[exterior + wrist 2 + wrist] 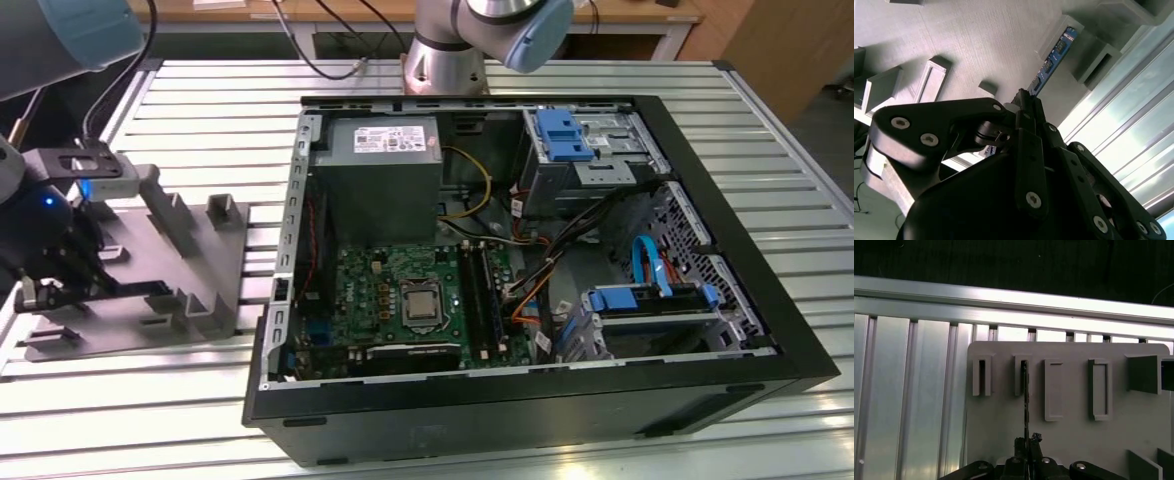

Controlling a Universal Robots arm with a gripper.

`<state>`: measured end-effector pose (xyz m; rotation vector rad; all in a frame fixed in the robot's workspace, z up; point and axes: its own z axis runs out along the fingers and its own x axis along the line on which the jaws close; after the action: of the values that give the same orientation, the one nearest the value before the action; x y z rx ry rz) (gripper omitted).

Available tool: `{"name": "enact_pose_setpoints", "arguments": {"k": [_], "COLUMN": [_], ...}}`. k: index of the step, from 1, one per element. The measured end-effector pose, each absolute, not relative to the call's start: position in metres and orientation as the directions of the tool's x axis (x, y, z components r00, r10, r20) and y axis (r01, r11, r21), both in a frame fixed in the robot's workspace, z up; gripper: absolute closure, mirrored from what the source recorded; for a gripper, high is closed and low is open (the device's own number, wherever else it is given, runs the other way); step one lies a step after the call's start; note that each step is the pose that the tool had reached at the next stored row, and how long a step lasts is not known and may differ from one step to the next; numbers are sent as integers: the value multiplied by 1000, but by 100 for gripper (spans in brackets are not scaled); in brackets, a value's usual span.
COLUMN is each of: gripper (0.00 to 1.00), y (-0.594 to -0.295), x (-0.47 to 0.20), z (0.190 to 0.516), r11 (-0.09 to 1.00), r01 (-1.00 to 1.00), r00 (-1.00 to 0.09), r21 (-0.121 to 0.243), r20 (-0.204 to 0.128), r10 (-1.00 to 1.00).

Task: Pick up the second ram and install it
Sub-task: 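Pick up the second ram and move it above second insertion slot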

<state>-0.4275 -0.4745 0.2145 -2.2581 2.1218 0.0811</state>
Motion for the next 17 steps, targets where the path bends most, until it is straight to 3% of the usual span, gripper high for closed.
{"name": "enact_pose_setpoints", "arguments": {"k": [17], "gripper": [86], "y": [-475], "x": [-427], "z": [222], "r11": [-62], "r01": [-998], "r00": [62], "r21": [5], "r20": [-71], "r10": [-996]}}
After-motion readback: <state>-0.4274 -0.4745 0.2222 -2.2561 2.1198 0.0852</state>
